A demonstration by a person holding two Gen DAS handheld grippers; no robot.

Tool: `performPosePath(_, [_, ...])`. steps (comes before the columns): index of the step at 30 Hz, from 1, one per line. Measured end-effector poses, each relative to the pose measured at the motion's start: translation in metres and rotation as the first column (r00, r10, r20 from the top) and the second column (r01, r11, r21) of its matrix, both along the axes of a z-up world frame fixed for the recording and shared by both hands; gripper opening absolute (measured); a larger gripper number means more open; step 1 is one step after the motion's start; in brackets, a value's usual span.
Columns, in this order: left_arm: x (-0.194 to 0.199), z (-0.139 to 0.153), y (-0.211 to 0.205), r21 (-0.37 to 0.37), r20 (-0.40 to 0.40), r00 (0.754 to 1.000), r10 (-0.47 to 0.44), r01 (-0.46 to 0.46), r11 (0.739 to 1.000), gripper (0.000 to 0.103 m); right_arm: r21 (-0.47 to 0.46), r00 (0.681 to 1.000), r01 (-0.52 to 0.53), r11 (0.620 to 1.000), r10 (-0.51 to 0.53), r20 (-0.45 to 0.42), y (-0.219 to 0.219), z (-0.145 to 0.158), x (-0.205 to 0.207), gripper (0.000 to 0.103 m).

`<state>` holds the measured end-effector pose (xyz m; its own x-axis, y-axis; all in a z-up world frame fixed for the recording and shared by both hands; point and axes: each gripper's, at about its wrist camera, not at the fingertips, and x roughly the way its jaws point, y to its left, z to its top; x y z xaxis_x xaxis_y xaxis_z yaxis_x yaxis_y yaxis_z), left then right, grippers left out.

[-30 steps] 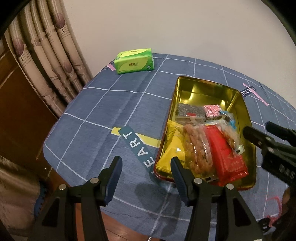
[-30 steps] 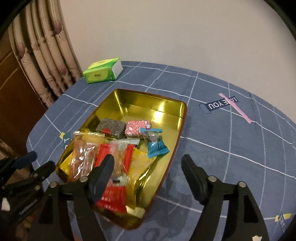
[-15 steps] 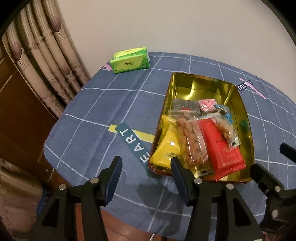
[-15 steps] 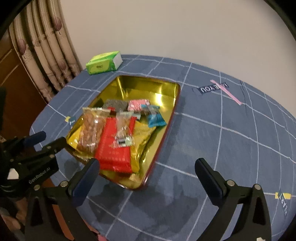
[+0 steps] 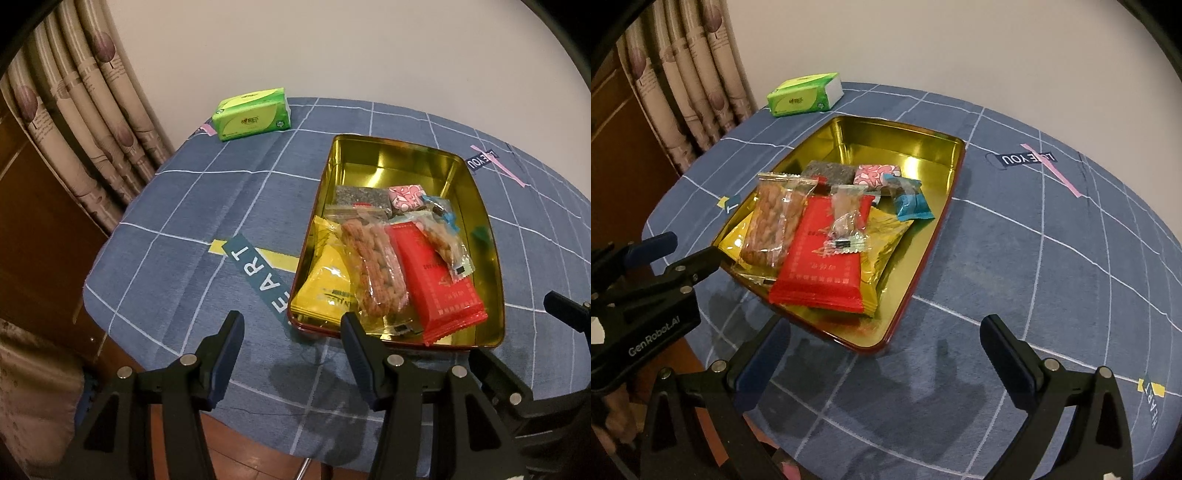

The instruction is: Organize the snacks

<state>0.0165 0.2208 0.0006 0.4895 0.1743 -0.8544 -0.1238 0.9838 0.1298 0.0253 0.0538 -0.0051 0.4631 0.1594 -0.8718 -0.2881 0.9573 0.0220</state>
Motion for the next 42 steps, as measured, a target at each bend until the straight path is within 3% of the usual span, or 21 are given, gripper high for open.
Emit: performPosePath(42, [0.0010,-0.0020,0.0037,-0.018,-0.003,1.000,0.020,-0.020,1.000,0.056,-0.016,1.000,-0.005,1.000,0.005,-0.016,0.0034,-0.0082,0.0021,0.101])
